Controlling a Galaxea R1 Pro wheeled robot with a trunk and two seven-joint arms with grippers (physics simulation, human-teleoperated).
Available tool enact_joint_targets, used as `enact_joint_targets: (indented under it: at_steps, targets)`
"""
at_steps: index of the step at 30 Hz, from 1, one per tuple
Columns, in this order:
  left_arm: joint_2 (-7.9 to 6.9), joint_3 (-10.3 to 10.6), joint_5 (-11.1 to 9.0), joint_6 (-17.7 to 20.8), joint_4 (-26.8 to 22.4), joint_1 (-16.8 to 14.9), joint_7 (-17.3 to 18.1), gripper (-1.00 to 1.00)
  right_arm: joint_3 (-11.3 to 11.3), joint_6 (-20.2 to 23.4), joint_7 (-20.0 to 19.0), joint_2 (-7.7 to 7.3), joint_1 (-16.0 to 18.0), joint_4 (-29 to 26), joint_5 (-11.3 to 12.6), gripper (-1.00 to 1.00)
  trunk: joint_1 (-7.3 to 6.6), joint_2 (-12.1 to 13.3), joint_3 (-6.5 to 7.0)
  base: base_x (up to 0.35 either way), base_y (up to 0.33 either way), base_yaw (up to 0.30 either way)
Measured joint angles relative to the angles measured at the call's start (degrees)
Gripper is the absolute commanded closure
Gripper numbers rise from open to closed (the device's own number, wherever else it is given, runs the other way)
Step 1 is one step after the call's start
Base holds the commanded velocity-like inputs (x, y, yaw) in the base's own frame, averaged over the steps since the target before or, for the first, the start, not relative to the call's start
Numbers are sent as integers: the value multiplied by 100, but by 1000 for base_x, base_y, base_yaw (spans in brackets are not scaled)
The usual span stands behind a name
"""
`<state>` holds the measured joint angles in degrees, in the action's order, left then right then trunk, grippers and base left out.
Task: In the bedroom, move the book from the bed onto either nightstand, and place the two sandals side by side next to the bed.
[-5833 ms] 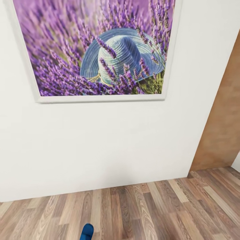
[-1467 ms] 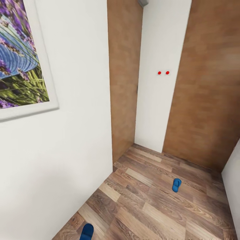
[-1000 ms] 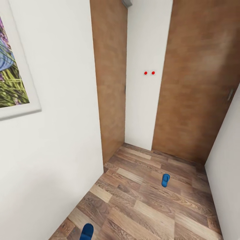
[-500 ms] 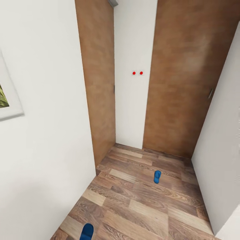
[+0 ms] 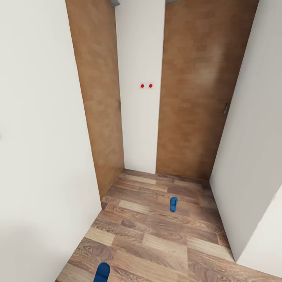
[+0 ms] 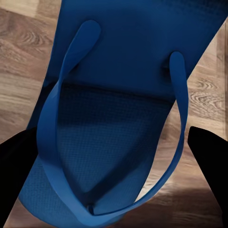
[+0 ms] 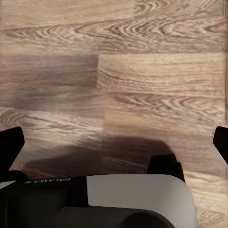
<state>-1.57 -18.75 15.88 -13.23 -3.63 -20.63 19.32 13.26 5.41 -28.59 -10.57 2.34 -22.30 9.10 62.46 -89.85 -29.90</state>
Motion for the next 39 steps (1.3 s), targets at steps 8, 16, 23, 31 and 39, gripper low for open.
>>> enact_joint_targets:
  at_steps: [8,16,23,31,39]
  targets:
    - [0,-1,0,0,0,3,0,100,-3,0,0,0,0,0,0,-100,0,0,0,0,0,-235]
    - [1,-2,0,1,0,1,0,100,-6,0,0,0,0,0,0,-100,0,0,0,0,0,-235]
    - [1,-2,-1,0,0,3,0,100,-4,1,1,0,0,0,0,-100,0,0,0,0,0,-239]
    - [3,1,0,0,0,0,0,100,0,0,10,0,0,0,0,-100,0,0,0,0,0,-268]
    - [1,0,0,0,0,2,0,100,0,1,24,0,0,0,-11,-100,0,0,0,0,0,-298]
